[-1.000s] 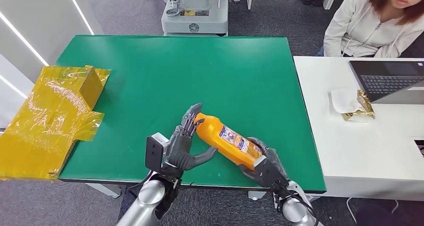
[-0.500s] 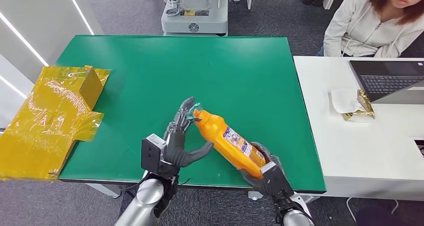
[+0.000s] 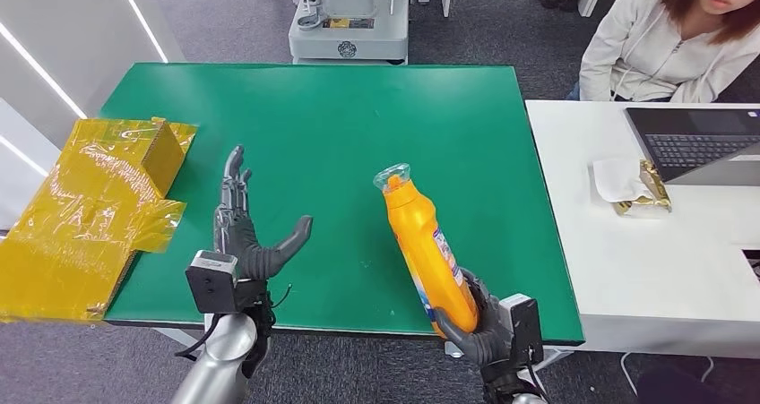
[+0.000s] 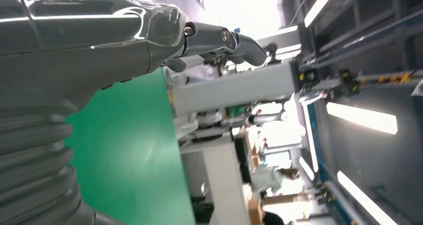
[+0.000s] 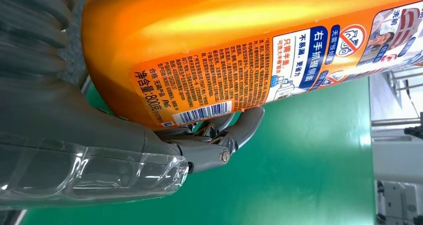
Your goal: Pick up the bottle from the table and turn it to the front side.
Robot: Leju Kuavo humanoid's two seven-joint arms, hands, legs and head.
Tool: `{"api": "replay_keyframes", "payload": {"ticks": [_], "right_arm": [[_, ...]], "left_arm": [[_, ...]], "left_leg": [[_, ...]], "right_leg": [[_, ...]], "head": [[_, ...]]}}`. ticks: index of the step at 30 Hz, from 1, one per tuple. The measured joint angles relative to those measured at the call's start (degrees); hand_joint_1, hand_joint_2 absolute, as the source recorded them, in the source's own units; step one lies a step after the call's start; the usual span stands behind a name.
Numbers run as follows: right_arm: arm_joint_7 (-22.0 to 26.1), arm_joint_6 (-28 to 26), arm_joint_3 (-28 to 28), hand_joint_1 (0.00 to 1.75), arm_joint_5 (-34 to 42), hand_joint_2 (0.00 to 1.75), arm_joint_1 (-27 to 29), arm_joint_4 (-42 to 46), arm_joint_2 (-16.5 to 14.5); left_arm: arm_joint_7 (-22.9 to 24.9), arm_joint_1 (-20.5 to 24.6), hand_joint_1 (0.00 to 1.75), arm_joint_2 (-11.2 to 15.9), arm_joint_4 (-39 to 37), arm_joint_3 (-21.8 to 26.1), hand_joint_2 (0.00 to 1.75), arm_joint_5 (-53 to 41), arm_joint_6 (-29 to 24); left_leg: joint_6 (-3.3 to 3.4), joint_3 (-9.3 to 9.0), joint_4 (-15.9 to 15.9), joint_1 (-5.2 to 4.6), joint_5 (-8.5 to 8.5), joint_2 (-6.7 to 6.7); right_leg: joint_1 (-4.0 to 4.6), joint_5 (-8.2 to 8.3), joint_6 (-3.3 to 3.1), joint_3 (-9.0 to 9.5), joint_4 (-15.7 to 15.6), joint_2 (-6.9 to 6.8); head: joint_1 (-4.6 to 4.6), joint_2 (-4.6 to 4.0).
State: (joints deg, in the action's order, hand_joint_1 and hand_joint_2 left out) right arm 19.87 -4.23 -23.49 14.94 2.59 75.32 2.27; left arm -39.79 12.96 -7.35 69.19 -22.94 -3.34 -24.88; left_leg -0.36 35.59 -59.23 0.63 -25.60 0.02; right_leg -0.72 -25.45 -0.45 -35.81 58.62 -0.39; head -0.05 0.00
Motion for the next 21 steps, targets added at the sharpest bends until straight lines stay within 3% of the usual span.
{"api": "replay_keyframes", "payload": {"ticks": [8, 15, 21], "right_arm": [[0.6, -0.6, -0.7, 1.75, 0.3, 1.75, 0.5, 0.8, 0.0], [2.0, -4.6, -0.8, 1.75, -4.2, 1.75, 1.2, 5.1, 0.0], [1.9, -4.4, -0.2, 1.75, -5.8, 1.75, 1.2, 7.1, 0.0]], "left_arm": [[-0.1, -0.4, 0.00, 0.8, 1.4, 0.6, 1.75, 1.3, 0.4], [6.3, -0.9, 0.00, 1.6, -0.9, 1.5, 1.75, 8.4, 14.8], [6.9, -0.8, 0.00, 1.8, -3.6, 1.5, 1.75, 8.8, 17.4]], "left_leg": [[0.00, 0.00, 0.0, 0.00, 0.00, 0.00], [0.00, -0.01, 0.0, 0.00, 0.00, 0.03], [0.00, -0.01, 0.0, 0.00, 0.00, 0.03]], "right_leg": [[0.00, 0.00, 0.00, 0.00, 0.0, 0.00], [0.00, 0.00, 0.00, -0.01, 0.0, 0.03], [0.00, 0.00, 0.00, -0.01, 0.0, 0.03]], "head": [[-0.01, 0.00], [-0.02, 0.00], [-0.01, 0.00]]}}
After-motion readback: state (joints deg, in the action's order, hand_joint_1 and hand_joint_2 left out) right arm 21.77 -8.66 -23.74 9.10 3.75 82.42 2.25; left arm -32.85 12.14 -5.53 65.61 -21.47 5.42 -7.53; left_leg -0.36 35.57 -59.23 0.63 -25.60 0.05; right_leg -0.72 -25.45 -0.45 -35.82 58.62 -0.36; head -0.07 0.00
